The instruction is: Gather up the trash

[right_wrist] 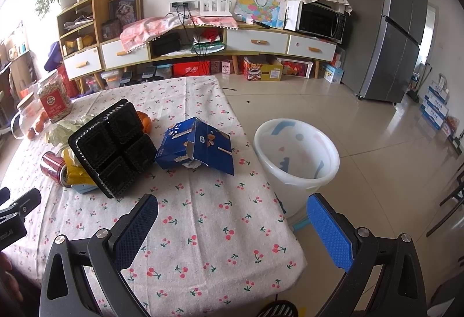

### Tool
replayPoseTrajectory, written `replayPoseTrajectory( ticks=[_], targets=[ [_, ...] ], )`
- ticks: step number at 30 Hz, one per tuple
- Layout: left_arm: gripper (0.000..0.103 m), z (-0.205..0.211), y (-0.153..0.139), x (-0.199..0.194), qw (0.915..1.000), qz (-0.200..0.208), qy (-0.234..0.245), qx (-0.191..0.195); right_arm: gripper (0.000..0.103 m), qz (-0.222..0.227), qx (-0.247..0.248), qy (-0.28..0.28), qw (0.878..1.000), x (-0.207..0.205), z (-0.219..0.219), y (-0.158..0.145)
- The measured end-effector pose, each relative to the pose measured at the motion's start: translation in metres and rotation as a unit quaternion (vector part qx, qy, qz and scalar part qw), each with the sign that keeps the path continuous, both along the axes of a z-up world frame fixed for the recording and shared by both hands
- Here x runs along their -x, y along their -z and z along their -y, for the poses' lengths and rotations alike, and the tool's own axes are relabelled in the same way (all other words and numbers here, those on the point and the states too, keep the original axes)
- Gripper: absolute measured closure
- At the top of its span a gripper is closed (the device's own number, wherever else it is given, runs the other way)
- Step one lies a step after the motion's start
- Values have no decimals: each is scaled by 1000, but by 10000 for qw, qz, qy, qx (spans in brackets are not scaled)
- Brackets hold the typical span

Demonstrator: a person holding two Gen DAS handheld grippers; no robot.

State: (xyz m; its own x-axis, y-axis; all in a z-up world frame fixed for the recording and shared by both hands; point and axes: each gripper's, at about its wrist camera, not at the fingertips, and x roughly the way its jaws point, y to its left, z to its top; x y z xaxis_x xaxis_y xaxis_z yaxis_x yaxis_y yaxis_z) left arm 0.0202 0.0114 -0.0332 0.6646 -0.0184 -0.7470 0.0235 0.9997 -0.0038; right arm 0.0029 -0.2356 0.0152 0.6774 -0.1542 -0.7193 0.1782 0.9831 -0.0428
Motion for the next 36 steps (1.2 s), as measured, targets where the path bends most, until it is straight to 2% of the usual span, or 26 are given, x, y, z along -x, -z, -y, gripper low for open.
replayPoseTrajectory(
  ticks=[5, 13, 17, 21, 25, 27, 29, 36],
  targets=[
    [0, -7, -5, -5, 9997, 12, 243, -72, 0, -28, -45, -125, 9999, -7, 0, -11],
    [0, -19, -19, -32, 9973, -269, 640, -226, 0, -628, -485, -598, 9951, -52, 15, -21],
    [0, -26, -29, -51, 9964, -322, 728, -286, 0, -986, -728, -723, 9898, -84, 26, -17],
    [0, -29, -28, -67, 9952, -412, 827, -320, 0, -1417, -1417, -772, 9767, -119, 40, 5],
    [0, -32, -15, -77, 9952, -494, 772, -345, 1, -1667, -1947, -817, 9631, -144, 51, 30],
    [0, -34, -7, -78, 9950, -548, 737, -390, 4, -1767, -2252, -813, 9547, -153, 56, 44],
    [0, -37, -3, -80, 9949, -622, 723, -340, 11, -1899, -2514, -788, 9458, -161, 60, 56],
    [0, -42, 2, -86, 9940, -807, 741, -3, 20, -2289, -2943, -590, 9260, -187, 77, 94]
  ],
)
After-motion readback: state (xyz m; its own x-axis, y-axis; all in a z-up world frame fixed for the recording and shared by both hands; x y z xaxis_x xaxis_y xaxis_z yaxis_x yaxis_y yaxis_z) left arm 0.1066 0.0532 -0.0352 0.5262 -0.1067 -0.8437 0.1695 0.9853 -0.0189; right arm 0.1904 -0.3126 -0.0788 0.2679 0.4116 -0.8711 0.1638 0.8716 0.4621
